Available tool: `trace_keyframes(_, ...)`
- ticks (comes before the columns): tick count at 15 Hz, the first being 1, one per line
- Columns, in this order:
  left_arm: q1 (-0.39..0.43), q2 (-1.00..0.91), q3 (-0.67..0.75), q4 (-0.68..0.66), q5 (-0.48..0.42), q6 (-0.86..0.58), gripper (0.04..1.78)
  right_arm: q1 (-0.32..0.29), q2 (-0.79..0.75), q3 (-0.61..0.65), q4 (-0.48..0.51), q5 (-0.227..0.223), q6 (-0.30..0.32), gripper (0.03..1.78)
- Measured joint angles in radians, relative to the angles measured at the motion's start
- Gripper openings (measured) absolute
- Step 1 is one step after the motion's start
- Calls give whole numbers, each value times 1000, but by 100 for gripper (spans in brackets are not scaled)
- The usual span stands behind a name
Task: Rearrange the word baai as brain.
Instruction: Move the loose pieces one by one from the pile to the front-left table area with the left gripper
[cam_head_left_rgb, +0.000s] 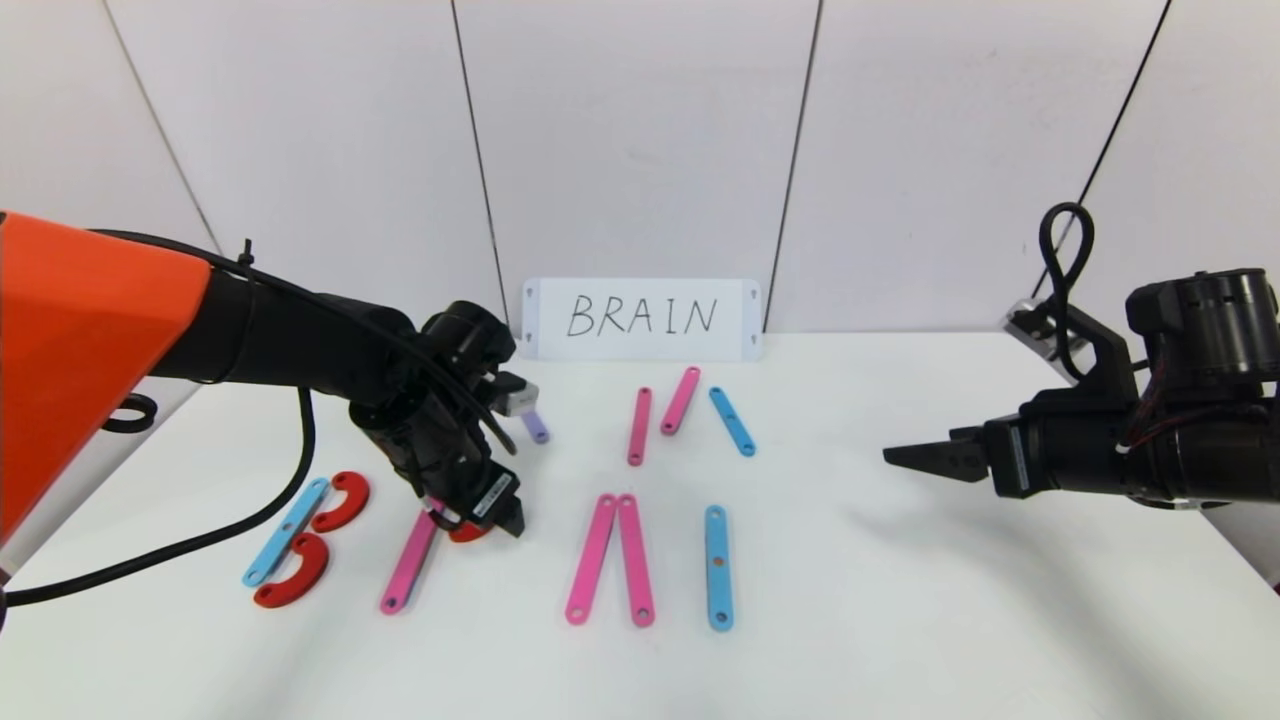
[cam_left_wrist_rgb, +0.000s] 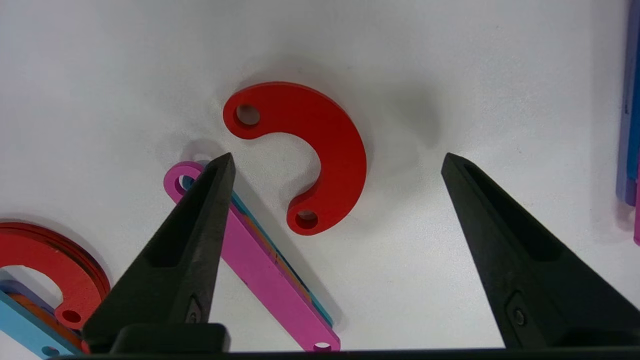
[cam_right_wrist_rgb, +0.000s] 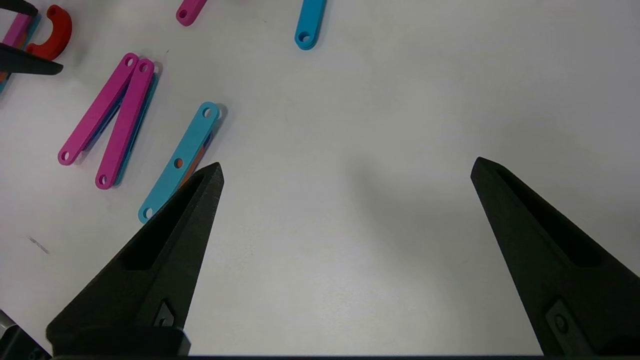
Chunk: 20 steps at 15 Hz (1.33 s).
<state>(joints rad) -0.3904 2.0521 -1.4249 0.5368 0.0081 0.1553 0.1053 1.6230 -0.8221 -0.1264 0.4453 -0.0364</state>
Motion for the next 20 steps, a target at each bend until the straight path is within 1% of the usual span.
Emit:
trace_keyframes(1,0,0,-9,-1,0,-1,162,0,0,0,0,0,0,173)
trace_keyframes(3,-1,0,-32,-1,-1,-16,172,0,0,0,0,0,0,173)
trace_keyframes(5,0,4,-71,-6,-1,-71,174,0,0,0,0,0,0,173)
trace_keyframes(8,1,34,-163,-12,15,-251,174,0,0,0,0,0,0,173)
trace_keyframes(14,2,162,-347,-16,227,-543,174,0,0,0,0,0,0,173)
trace_keyframes(16,2,208,-396,-20,297,-607,174,0,0,0,0,0,0,173)
trace_keyframes(17,1,226,-414,-21,321,-625,174,0,0,0,0,0,0,173)
trace_keyframes(20,-1,265,-444,-23,331,-650,174,0,0,0,0,0,0,173)
